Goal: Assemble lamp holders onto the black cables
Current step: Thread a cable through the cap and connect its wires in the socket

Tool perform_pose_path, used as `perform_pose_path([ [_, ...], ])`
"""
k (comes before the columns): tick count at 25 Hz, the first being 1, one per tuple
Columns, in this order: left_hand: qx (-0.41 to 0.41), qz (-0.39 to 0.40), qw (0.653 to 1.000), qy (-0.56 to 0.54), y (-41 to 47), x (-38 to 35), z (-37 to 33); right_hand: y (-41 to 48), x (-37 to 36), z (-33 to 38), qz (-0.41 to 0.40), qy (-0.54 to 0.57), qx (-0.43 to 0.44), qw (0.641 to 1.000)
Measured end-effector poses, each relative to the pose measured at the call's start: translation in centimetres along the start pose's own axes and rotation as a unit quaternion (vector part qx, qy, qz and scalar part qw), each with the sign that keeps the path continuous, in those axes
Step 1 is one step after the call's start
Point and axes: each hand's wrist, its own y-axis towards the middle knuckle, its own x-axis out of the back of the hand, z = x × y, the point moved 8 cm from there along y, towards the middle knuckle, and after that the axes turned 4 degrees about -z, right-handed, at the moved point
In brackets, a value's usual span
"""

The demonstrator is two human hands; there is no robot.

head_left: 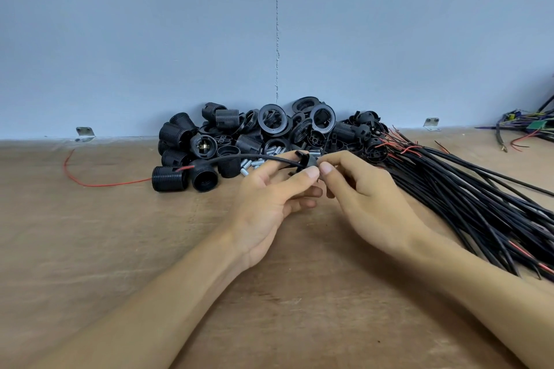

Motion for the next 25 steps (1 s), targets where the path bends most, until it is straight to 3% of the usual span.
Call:
perform_pose_path([
  [5, -0.004, -0.018, 1.0, -0.016, 0.2, 0.2, 0.1, 0.5, 0.8, 0.7, 0.006, -0.149, 0.068, 0.986],
  [10, -0.003, -0.068, 0.996, -0.055, 0.6, 1.9, -0.5, 1.5, 3.8, -0.2, -0.081, -0.274, 0.035, 0.958],
  [14, -0.03, -0.109, 0.994, 0.004, 0.7, 2.9, -0.6, 2.0, 5.3, -1.7, -0.101, -0.353, -0.002, 0.93],
  [19, -0.082, -0.1, 0.988, 0.083, 0.2, 2.3, -1.0, 1.9, 4.9, -2.5, -0.075, -0.435, -0.009, 0.897],
  [22, -0.103, -0.078, 0.987, 0.092, -0.1, 1.4, -1.2, 1.7, 4.4, -1.4, -0.095, -0.453, 0.04, 0.885],
  [25, -0.09, -0.055, 0.991, 0.087, -0.3, 0.5, -0.8, 1.1, 2.6, 0.3, -0.07, -0.368, 0.136, 0.917],
])
